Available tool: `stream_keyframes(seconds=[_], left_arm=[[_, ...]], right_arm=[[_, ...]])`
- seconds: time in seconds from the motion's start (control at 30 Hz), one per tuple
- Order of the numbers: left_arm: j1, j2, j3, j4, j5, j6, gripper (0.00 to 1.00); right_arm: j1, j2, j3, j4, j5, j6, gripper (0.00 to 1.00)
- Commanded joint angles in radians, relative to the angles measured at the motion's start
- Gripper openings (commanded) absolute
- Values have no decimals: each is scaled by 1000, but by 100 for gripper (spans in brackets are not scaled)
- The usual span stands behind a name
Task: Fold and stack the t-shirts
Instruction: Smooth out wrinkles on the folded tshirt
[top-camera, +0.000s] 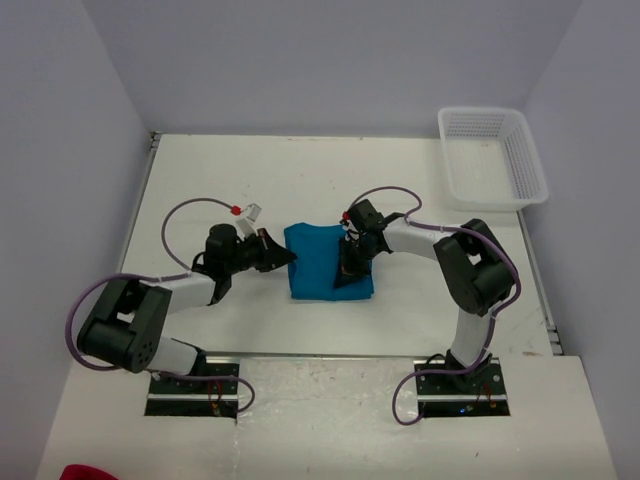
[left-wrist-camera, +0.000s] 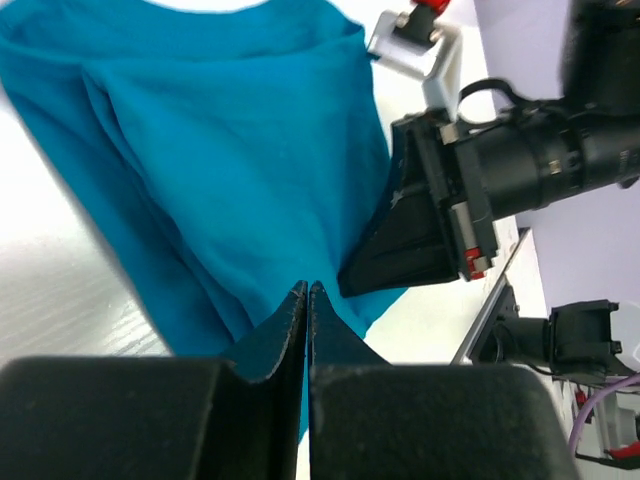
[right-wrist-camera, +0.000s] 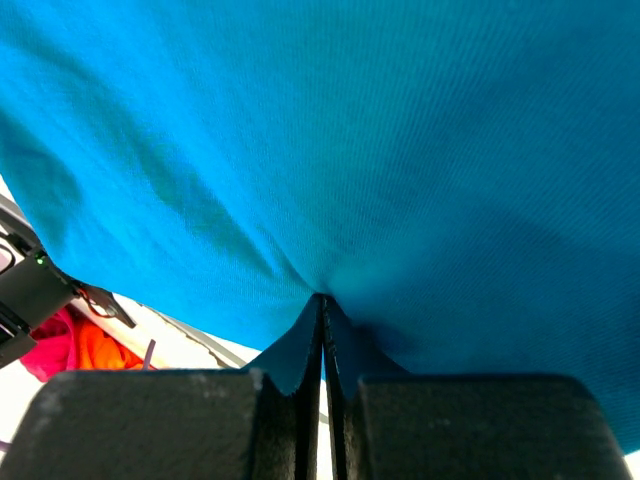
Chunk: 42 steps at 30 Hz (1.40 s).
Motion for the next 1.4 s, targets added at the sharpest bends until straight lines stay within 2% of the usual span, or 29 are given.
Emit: stream_keyframes(seconds=[0.0,0.23,0.53,0.9,0.97,1.0,1.13,1.23,1.27,1.37], left_arm=[[-27,74,29,93,22,-23,0],[-43,190,29,132,11,-34,0],[-41,67,32,-195,-234,54,0],[-43,181,55,-160,-228,52,0],[-43,141,50,-218,-312,44,0],[-44,100,56,-300,-350,41,0],[-58,-17,116,-529,-611,57,0],[-58,-83,142,-653,-703,54,1],[-58,-92,147,-670,-714,51,5],[-58,-108,144,-657,-673,60,13]], right_arm=[[8,16,9,-20,56,-23,0],[8,13,3,-16,49,-26,0],[8,29,-2,4,36,-24,0],[8,21,-11,1,36,-27,0],[8,24,-11,4,33,-26,0],[8,27,-12,9,31,-24,0],[8,29,-17,17,28,-21,0],[8,30,-17,15,28,-24,0],[8,29,-15,15,26,-24,0],[8,27,-15,15,28,-24,0]])
